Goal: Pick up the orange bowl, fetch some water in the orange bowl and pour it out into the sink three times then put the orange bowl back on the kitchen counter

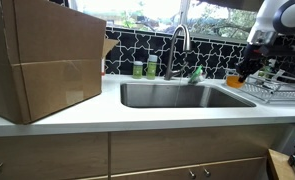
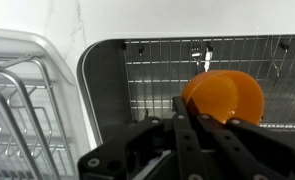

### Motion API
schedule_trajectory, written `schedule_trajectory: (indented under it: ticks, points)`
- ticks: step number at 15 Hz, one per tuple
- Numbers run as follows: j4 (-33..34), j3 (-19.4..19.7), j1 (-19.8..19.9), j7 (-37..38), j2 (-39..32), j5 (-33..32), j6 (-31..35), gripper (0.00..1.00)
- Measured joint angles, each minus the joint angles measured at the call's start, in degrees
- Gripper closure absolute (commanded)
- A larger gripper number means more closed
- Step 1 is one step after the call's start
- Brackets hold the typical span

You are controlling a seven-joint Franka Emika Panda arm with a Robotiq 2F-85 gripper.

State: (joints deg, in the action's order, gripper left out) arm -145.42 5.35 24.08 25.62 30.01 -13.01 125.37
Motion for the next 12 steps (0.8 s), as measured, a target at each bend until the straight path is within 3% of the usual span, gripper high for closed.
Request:
schedule_trajectory:
  ticks: [7, 12]
  points:
    - [0.7, -0.1, 0.2, 0.5, 1.5, -0.5, -0.7, 0.99]
    - [7.0, 0.4, 2.2, 10.7, -6.7, -0.2, 7.0, 0.99]
